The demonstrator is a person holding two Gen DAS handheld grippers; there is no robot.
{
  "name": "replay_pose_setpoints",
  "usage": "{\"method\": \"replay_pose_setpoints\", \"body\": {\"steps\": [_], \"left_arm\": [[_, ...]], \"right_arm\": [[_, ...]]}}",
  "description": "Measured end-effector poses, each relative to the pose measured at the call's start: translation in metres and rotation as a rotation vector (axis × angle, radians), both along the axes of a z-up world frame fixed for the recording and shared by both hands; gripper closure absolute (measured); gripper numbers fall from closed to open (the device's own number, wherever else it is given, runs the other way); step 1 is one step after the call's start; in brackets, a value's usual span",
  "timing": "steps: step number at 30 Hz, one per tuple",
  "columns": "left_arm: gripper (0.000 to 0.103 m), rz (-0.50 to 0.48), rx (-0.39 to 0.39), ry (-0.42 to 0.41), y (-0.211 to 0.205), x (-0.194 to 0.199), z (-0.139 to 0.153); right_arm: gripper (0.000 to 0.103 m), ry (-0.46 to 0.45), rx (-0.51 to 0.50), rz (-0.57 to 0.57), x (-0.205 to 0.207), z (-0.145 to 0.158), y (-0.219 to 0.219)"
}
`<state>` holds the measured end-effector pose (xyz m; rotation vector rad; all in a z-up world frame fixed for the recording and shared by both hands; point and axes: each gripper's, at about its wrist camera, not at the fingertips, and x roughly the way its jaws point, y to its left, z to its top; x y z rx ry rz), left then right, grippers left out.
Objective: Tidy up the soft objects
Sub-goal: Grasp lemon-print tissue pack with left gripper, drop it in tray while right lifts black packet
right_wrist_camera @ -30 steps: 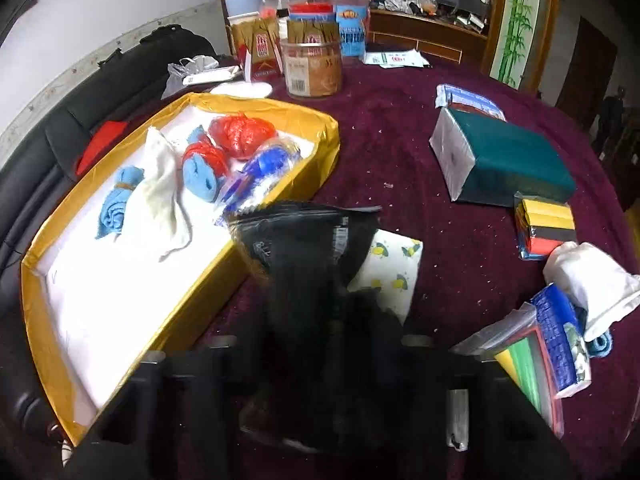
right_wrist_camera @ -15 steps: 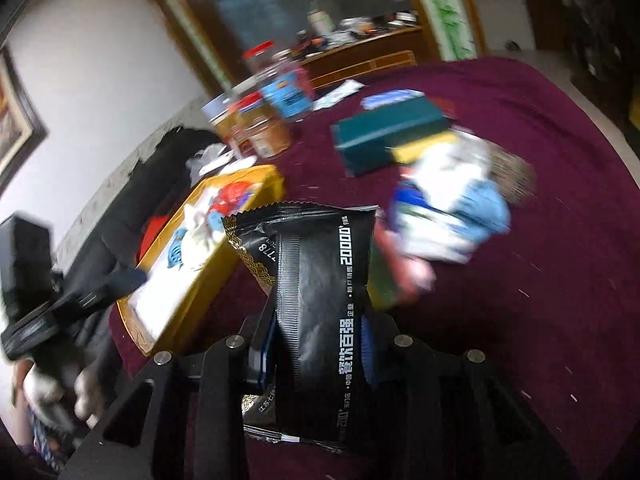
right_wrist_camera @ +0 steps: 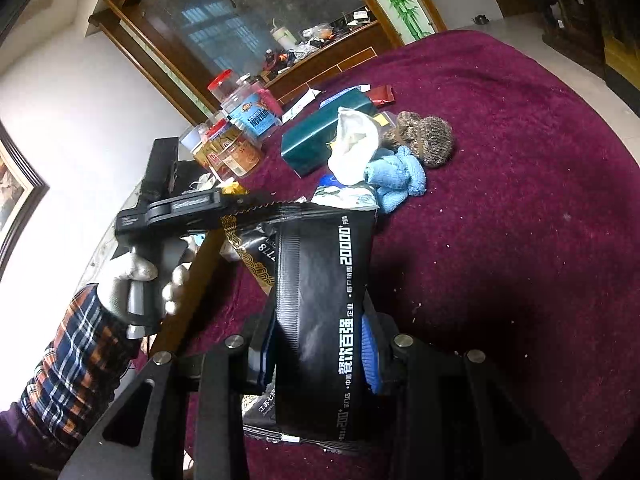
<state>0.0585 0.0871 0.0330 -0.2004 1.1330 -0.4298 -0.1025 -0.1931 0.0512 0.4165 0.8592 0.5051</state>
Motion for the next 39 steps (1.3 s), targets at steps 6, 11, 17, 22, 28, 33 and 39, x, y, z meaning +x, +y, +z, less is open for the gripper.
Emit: {"method": "replay_pose_setpoints", "body": {"steps": [6,11,17,22,28,33,39], "left_arm": [[0.017,-0.154,-0.049,0.053,0.0,-0.058,0.009],[0.014,-0.237,0.208,-0.152,-0.025,-0.1,0.017],[0.009,-0.13,0.328,-0.156,-0.043,-0.088,-0.014],[0.049,0.028,0.22,-0.152,-0.021,-0.087,-0.015],[0.049,0.098,-0.112,-0.168,0.043,-0.125,0.022],[0.048,0.226,-0.186,-0.232,0.12,-0.16,0.054],[0.048,0.468,-0.007,-0.145,0.212,-0.161,0.034]], "right_arm": [[0.069,0.01,0.028,0.009,0.001,-0.007,-0.004],[0.069,0.02,0.023,0.02,0.003,-0.012,0.002],[0.069,0.015,-0.002,0.028,0.0,-0.008,0.015],[0.069,-0.006,-0.047,0.033,-0.007,0.002,0.024],[0.069,-0.009,-0.074,0.06,-0.008,0.008,0.037],[0.069,-0.014,-0.073,0.138,-0.001,0.017,0.072],[0.069,-0.021,-0.075,0.257,0.007,0.028,0.132]]}}
